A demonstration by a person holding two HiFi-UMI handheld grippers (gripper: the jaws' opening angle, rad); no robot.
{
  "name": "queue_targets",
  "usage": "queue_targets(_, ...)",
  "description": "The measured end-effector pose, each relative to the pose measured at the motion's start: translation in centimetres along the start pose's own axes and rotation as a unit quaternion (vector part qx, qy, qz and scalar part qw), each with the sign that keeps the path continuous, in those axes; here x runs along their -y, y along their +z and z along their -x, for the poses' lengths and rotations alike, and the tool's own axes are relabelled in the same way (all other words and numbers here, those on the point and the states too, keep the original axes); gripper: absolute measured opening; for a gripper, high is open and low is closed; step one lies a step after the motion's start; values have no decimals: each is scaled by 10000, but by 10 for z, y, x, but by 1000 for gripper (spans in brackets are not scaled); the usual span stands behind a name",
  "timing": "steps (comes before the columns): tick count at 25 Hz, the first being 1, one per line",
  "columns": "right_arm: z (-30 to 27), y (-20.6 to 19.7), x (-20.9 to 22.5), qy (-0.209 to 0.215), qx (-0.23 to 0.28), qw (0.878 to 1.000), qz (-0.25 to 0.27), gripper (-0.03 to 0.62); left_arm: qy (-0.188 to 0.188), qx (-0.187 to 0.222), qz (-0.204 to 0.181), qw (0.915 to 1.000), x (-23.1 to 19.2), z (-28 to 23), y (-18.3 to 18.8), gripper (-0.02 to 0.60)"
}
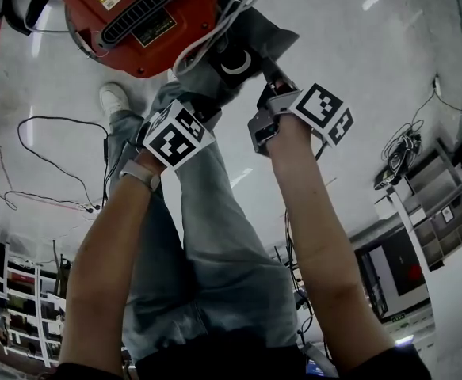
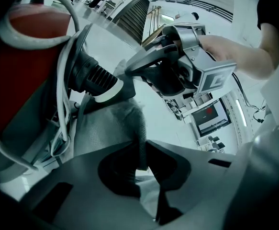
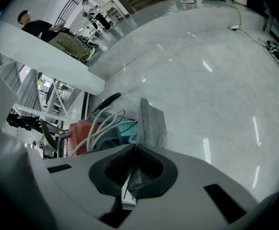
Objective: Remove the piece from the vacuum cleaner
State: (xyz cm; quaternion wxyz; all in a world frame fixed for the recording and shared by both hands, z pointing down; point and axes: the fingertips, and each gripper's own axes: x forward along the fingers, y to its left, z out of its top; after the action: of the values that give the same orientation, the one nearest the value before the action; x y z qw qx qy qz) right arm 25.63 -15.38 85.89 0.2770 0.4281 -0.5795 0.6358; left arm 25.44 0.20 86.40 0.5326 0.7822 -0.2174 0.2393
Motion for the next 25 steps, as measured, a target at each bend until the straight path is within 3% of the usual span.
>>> queue_targets(13, 7, -8, 15, -100, 102, 9997, -203, 32, 36, -189, -232, 9995, -1, 1, -11, 49)
queue_targets(17, 23, -12, 47, -385, 193, 9985, -345, 31, -135, -345, -477, 9982, 14, -5, -22, 48)
queue_targets(25, 72, -33, 94, -425, 427, 9947, -835, 32, -297, -625, -1084, 9917, 38, -13, -31, 49)
